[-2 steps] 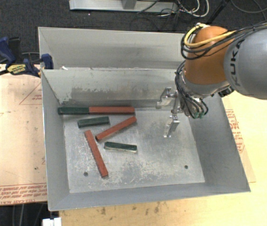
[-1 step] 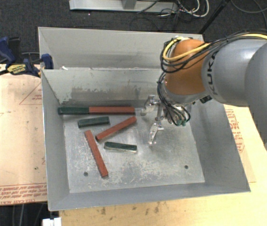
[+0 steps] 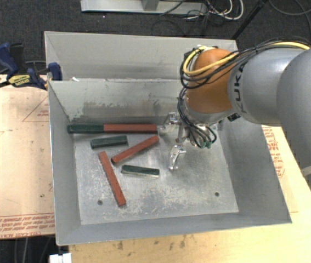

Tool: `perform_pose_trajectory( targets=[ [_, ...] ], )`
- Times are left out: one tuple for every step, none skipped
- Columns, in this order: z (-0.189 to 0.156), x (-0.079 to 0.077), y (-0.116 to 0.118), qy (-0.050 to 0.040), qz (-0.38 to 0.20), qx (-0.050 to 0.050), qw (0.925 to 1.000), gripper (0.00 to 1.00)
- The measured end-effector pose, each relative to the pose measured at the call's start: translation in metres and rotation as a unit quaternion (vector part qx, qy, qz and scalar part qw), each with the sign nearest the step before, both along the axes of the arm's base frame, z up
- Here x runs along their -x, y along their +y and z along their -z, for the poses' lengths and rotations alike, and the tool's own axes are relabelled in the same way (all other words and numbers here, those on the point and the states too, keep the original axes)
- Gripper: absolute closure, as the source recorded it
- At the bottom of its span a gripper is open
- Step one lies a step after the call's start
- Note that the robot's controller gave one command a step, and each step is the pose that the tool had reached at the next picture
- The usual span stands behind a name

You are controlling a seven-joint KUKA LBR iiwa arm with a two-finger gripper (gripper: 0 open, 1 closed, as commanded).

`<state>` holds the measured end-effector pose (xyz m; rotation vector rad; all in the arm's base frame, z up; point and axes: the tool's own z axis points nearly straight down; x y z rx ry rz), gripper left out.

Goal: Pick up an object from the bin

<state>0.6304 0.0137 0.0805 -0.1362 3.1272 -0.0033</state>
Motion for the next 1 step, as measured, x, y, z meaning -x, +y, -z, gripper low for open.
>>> perform_pose_trajectory(
  targets=[
    [-0.0001,-0.007,0.068,-0.0055,-0.157,0.001,0.9876,1.0]
  ],
)
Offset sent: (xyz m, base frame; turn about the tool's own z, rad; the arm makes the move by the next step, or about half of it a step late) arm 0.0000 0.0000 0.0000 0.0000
